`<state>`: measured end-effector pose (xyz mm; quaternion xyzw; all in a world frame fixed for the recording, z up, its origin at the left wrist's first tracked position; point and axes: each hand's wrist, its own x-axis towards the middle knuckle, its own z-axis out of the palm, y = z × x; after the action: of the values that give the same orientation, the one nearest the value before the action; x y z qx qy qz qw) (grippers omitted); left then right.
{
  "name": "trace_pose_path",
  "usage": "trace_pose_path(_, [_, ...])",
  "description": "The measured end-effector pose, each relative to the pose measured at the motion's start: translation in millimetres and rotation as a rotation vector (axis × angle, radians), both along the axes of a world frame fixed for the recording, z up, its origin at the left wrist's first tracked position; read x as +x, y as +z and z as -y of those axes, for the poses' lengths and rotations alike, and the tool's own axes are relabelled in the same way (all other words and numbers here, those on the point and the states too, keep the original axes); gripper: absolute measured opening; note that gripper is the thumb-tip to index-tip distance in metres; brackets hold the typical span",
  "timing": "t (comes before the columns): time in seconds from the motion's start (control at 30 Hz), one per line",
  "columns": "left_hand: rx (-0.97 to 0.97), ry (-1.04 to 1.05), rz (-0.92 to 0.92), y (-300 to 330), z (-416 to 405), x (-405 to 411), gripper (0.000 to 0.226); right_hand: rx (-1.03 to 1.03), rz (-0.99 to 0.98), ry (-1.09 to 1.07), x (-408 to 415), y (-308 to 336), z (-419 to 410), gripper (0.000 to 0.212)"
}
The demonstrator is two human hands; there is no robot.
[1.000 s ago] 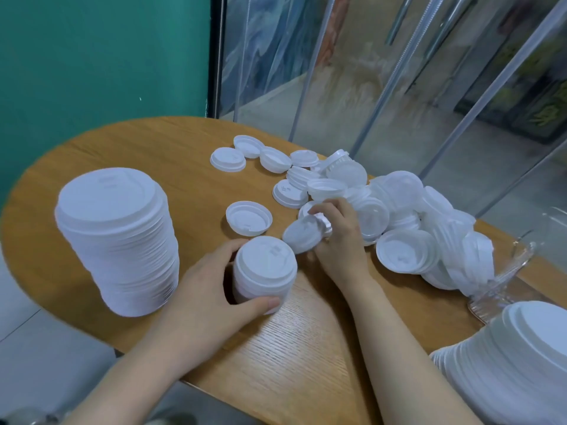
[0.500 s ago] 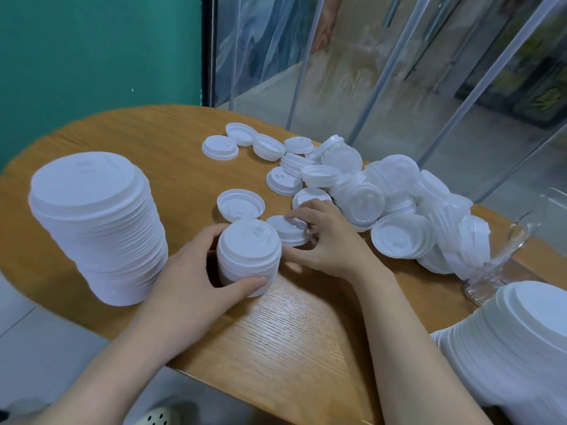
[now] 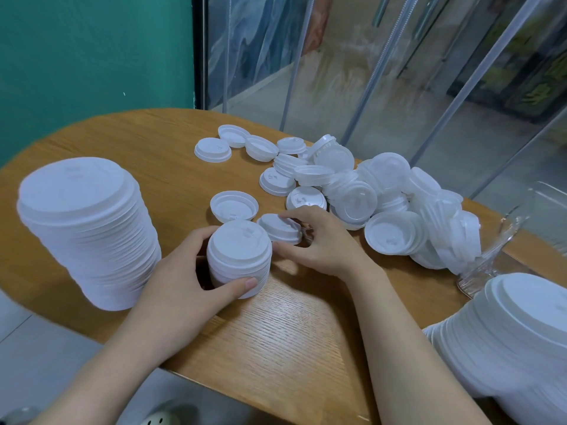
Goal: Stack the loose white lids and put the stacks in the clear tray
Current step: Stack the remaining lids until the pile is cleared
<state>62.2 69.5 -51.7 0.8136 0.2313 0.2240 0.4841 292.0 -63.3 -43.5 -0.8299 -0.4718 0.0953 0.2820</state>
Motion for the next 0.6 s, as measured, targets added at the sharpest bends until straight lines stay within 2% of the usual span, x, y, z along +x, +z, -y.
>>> trace_pose_path(0.2, [0.007,-0.001,-0.009,-1,0,0,0.070,0.024,-0.066,-0.017,-2,-1,0,0.062])
trace_pose_path(0.3, [0.005,0.003,-0.007,0,1,0,0.070,0.117,-0.142,-0.032,-4,-2,-1,0.057])
trace_pose_path(0.4, [0.005,0.002,-0.011,0,0,0,0.068,0.235,-0.287,-0.050,-5,3,-2,0.053])
trace_pose_path(0.47, [0.011,0.001,-0.018,0,0,0,0.068,0.331,-0.435,-0.030,-8,10,-4,0.059])
trace_pose_path(0.53, [0.020,0.004,-0.017,1,1,0,0.068,0.422,-0.585,0.038,-14,19,-6,0.064])
trace_pose_path(0.6, [0.022,0.009,-0.011,1,1,0,0.068,0.416,-0.664,0.135,-20,28,-7,0.068])
